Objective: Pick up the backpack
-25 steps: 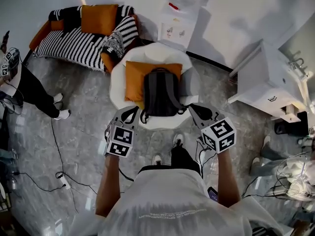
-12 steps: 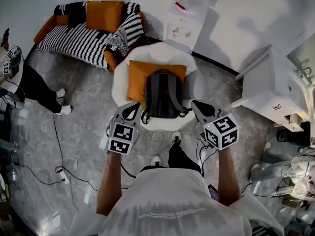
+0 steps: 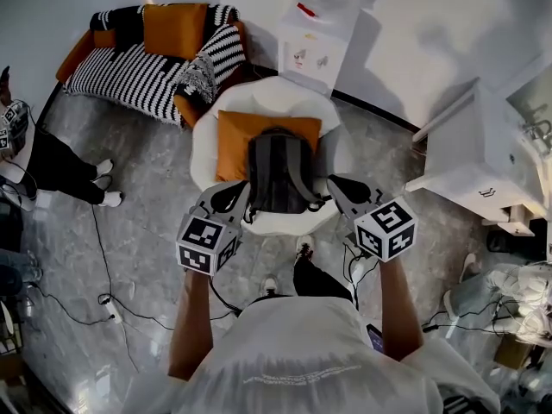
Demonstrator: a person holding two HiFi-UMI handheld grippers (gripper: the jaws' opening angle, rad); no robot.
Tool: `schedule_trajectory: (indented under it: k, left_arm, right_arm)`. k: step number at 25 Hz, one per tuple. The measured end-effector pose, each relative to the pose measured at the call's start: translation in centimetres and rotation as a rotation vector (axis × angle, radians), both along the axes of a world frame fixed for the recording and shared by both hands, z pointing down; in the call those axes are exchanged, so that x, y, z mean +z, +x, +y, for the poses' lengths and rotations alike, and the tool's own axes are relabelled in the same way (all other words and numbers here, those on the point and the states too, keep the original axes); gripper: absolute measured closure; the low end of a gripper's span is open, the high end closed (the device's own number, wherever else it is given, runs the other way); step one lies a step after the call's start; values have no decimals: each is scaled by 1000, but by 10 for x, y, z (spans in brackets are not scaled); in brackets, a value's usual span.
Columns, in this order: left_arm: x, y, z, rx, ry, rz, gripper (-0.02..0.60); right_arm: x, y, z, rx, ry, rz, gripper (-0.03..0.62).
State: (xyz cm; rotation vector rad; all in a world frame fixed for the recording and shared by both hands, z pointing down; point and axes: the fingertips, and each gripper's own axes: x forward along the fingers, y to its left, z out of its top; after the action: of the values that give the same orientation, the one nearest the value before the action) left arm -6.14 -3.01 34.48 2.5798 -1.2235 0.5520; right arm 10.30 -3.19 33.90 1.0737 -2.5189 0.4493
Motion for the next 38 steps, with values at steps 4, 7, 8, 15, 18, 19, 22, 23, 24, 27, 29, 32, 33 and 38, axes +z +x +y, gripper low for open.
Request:
schedule_trajectory:
  k: [4, 7, 8, 15, 18, 19, 22, 23, 24, 27, 29, 32, 33, 38]
  left_arm:
    - [7, 13, -16, -6, -10, -41, 555]
    - [13, 21, -28, -8, 13, -84, 555]
    - [13, 24, -32, -5, 17, -75, 555]
    - [8, 38, -61, -28, 77, -48, 555]
    - [6, 43, -72, -55, 54, 28, 557]
    - [6, 44, -75, -68, 39, 64, 558]
    - [11, 43, -82, -105, 10, 101, 561]
    - [13, 43, -85, -112, 7, 104, 562]
    - [14, 42, -89, -114, 5, 112, 563]
    - [19, 41, -95, -113, 2, 144, 565]
    - [24, 34, -99, -131, 12, 121, 565]
    - [34, 20, -109, -146, 10, 101, 561]
    - [37, 16, -113, -146, -2, 125, 560]
    - [60, -10, -133, -151, -62, 136, 557]
  right_arm:
    - [9, 15, -18, 10, -32, -29, 592]
    - [19, 24, -34, 12, -56, -27, 592]
    - [24, 27, -39, 10, -63, -17, 592]
    - [54, 41, -65, -46, -106, 66, 592]
    - [59, 46, -77, -62, -108, 65, 592]
    - [60, 47, -80, -66, -111, 63, 592]
    - [63, 48, -89, -83, -119, 42, 592]
    - [65, 48, -93, -89, -119, 41, 592]
    - [67, 47, -97, -95, -120, 43, 592]
    - [73, 44, -101, -112, -133, 55, 592]
    - [74, 41, -100, -134, -128, 60, 592]
    - [71, 32, -105, -155, -82, 70, 592]
    - [70, 29, -106, -151, -68, 74, 592]
    - [71, 15, -120, -39, -44, 62, 592]
